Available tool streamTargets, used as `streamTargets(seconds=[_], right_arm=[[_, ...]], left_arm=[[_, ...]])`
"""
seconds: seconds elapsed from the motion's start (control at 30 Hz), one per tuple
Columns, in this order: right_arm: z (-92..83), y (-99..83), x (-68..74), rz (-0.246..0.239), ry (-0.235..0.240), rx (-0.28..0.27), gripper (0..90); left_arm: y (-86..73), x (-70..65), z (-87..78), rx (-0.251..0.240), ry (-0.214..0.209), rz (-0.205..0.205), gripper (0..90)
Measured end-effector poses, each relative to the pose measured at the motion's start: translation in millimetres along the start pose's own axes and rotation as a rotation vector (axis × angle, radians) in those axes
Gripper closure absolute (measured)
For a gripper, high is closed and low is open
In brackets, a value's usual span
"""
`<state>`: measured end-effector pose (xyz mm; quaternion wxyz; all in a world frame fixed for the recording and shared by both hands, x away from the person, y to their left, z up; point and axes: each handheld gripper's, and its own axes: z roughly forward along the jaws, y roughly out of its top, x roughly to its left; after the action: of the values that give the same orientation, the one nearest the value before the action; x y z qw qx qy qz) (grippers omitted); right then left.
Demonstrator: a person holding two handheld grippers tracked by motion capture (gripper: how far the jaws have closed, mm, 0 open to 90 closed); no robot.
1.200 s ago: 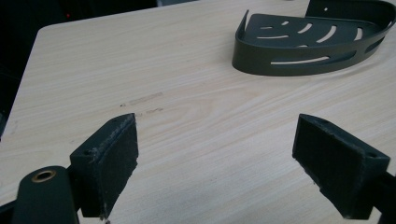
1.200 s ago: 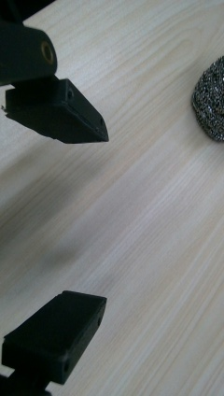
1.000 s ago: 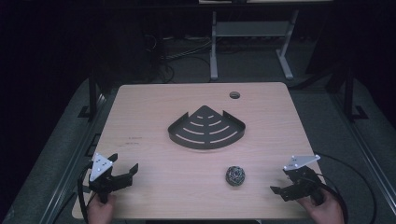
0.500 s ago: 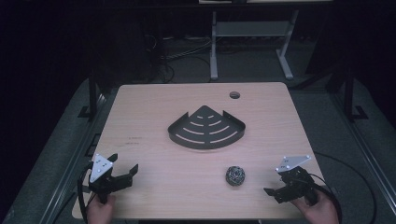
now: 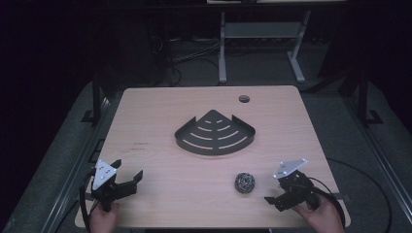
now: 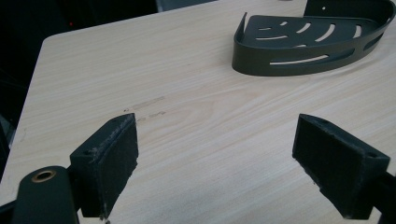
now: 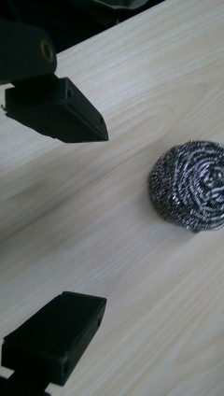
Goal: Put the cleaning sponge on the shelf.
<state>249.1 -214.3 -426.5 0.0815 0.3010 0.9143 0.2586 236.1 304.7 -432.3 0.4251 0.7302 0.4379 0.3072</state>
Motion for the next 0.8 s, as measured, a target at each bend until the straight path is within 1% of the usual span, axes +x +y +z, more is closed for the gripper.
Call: streamTargets(seconds=[0.17,0.2,0.3,0.33,0.57,0.6,0.7,0.8], right_arm=[[5.0,6.7,2.3,-0.018,0.013,0.011,16.1],[8.8,9.4,3.2,-0.02,0.021,0.023,16.1],[11.8,11.9,4.0,-0.03,0.03,0.026,16.2],[13.9,15.0,5.3,-0.033,0.034,0.034,16.2],[17.9,25.5,6.6,-0.046,0.049,0.029,15.4],[19.9,28.6,6.6,-0.047,0.057,0.031,14.8],[22.2,31.3,6.7,-0.056,0.055,0.035,14.5],[25.2,35.0,6.3,-0.063,0.069,0.036,14.5]], left_arm=[[0.0,0.0,-0.5,-0.001,0.0,0.001,13.8],[-0.2,0.0,0.6,0.001,0.0,-0.003,13.8],[-0.1,-0.2,0.9,0.002,0.0,-0.002,13.8],[0.1,-0.2,1.0,0.001,-0.001,-0.001,13.8],[0.1,-0.7,1.2,0.003,-0.002,0.004,13.8],[0.2,-0.8,1.1,0.003,-0.003,0.007,13.8],[0.3,-0.8,1.0,0.001,-0.002,0.005,13.8],[0.3,-0.5,1.2,0.002,-0.001,0.003,13.7]])
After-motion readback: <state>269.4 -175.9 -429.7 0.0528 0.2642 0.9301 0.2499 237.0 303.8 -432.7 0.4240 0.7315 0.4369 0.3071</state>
